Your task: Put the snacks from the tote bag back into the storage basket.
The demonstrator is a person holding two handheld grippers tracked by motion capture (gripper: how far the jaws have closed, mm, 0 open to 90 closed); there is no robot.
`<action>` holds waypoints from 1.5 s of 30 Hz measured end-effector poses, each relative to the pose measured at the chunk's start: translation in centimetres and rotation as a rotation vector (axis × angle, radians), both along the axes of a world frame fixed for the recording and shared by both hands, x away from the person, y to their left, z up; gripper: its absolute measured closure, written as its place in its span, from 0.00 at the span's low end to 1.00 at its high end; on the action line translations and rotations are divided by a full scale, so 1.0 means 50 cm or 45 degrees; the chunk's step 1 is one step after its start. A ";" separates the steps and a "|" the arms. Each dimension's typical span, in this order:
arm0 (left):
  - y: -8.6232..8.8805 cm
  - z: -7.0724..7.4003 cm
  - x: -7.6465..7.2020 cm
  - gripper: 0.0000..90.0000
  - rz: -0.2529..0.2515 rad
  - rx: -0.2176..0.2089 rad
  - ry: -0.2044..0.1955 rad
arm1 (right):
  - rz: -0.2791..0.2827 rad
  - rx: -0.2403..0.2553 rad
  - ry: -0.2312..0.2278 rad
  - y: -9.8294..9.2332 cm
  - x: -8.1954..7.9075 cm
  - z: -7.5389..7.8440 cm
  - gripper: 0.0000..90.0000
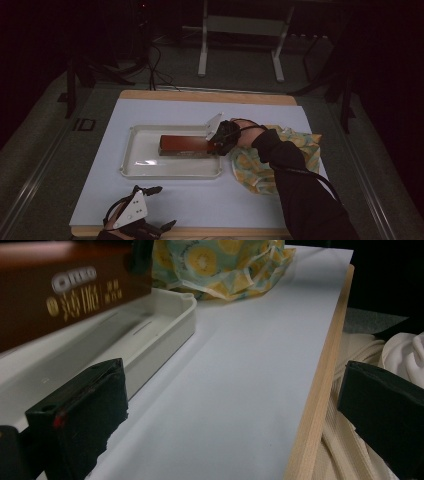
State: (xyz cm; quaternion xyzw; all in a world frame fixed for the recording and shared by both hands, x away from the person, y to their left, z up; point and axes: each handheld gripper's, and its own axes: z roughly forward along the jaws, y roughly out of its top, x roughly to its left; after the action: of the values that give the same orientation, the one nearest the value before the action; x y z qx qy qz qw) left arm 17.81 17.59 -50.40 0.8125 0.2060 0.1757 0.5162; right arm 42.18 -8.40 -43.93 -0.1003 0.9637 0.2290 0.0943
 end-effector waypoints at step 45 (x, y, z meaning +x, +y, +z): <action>-0.001 0.000 0.000 0.00 -0.008 -0.001 0.001 | -0.120 -0.118 0.055 0.026 0.010 -0.037 0.35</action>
State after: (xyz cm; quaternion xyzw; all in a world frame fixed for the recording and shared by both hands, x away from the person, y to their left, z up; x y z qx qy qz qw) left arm 17.79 17.54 -50.39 0.8130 0.2039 0.1737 0.5171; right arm 42.67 -7.08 -45.76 -0.0541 0.9787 0.1816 0.0795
